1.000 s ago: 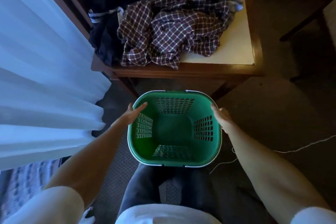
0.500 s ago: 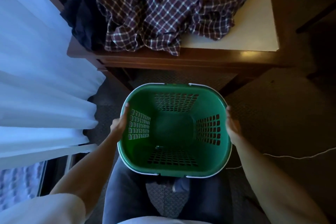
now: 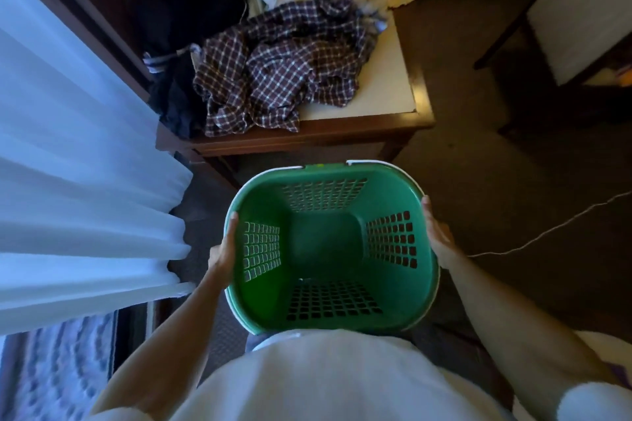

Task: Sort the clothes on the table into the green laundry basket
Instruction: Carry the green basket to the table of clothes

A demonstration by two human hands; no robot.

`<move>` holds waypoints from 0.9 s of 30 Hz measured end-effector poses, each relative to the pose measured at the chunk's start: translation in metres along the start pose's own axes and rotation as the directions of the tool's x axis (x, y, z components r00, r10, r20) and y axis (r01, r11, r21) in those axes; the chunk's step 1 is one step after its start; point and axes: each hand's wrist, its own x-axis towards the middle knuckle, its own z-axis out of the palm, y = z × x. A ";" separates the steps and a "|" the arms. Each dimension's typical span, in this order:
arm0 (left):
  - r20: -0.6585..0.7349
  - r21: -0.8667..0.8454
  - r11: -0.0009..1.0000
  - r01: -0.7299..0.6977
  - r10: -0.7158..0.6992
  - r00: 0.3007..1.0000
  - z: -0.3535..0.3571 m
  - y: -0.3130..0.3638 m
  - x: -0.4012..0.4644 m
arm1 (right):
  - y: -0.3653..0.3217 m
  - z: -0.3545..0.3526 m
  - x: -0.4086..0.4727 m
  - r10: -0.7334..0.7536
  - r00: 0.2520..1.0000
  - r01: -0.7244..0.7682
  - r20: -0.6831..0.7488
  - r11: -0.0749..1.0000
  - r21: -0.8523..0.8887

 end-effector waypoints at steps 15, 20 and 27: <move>0.002 0.109 0.976 -0.189 0.190 0.982 0.170 0.057 -0.133 | 0.106 -0.151 0.028 0.013 0.990 0.020 -0.141 0.972 0.235; 0.044 0.177 0.956 -0.235 0.231 0.972 0.289 0.058 -0.170 | 0.147 -0.254 0.068 0.035 0.978 0.021 -0.203 0.963 0.270; 0.165 0.230 0.920 -0.316 0.283 0.945 0.416 0.119 -0.172 | 0.126 -0.374 0.107 0.060 0.958 0.033 -0.279 0.947 0.318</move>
